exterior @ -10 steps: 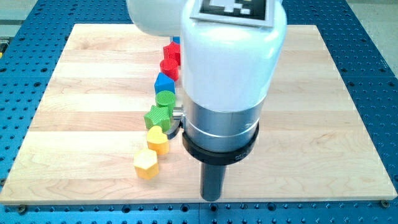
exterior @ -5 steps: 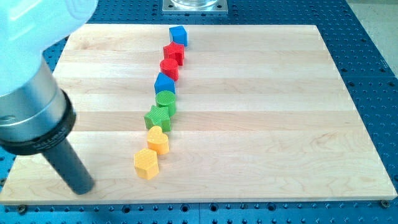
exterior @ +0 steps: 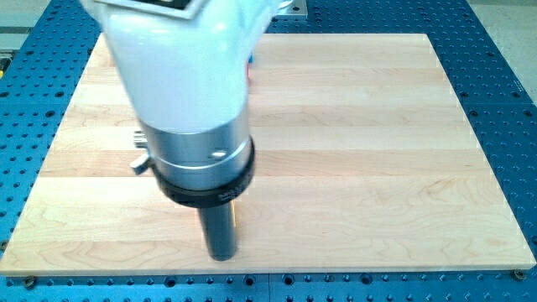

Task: Slide the yellow hexagon to the bottom right of the yellow heart

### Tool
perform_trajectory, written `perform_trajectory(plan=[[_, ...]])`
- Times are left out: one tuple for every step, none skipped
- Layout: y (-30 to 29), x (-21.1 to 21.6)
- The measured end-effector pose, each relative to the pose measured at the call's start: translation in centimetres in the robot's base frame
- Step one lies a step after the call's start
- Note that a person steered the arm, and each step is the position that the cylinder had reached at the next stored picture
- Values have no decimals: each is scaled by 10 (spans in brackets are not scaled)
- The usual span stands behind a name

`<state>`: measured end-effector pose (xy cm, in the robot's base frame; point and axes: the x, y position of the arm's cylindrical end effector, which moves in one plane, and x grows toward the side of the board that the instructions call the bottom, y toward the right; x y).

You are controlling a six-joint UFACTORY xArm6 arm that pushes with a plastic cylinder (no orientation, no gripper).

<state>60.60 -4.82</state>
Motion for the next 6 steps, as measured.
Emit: perform_trajectory(plan=[[0,0],[0,0],[0,1],[-1,12],[-24,2],[-28,-9]])
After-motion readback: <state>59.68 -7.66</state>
